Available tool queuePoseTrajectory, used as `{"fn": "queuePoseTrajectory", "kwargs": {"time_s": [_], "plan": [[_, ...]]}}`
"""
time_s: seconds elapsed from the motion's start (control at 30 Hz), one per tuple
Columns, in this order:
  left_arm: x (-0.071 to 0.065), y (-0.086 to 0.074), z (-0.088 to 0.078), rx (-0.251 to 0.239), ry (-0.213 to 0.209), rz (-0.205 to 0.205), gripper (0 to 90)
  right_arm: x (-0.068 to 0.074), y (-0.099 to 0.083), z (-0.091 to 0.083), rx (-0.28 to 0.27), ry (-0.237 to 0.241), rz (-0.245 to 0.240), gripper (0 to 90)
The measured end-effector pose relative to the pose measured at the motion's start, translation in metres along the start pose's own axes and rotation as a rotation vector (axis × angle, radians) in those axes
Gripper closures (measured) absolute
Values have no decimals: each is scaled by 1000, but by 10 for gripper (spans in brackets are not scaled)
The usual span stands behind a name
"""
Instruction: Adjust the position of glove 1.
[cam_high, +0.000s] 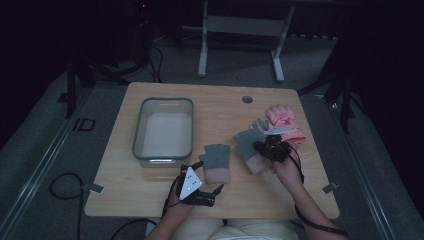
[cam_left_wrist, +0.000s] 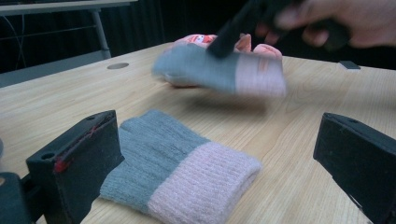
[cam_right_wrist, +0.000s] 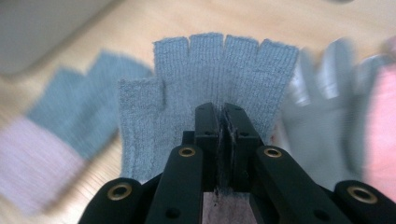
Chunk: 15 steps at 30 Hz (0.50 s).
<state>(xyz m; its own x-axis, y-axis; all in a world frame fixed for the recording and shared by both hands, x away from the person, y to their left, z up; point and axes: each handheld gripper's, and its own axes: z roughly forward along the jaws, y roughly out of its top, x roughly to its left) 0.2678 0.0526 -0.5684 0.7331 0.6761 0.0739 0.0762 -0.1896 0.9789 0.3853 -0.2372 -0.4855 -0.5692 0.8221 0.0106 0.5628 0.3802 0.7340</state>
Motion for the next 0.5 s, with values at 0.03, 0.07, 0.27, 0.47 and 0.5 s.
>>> {"fn": "queuePoseTrajectory", "kwargs": {"time_s": [0.03, 0.07, 0.27, 0.47, 0.5], "plan": [[0, 0, 0, -1, 1, 1, 2, 5, 2, -18, -46, -20, 61, 851], [0, 0, 0, 0, 1, 4, 2, 8, 1, -23, -53, -27, 86, 851], [-1, 0, 0, 0, -4, 8, 2, 20, -15, -30, -70, -24, 226, 850], [-1, 0, 1, -2, -6, 11, 2, 30, -43, -19, -45, -46, 308, 850], [-1, 0, 1, -3, -6, 11, 2, 31, -48, -15, -38, -55, 318, 850]]}}
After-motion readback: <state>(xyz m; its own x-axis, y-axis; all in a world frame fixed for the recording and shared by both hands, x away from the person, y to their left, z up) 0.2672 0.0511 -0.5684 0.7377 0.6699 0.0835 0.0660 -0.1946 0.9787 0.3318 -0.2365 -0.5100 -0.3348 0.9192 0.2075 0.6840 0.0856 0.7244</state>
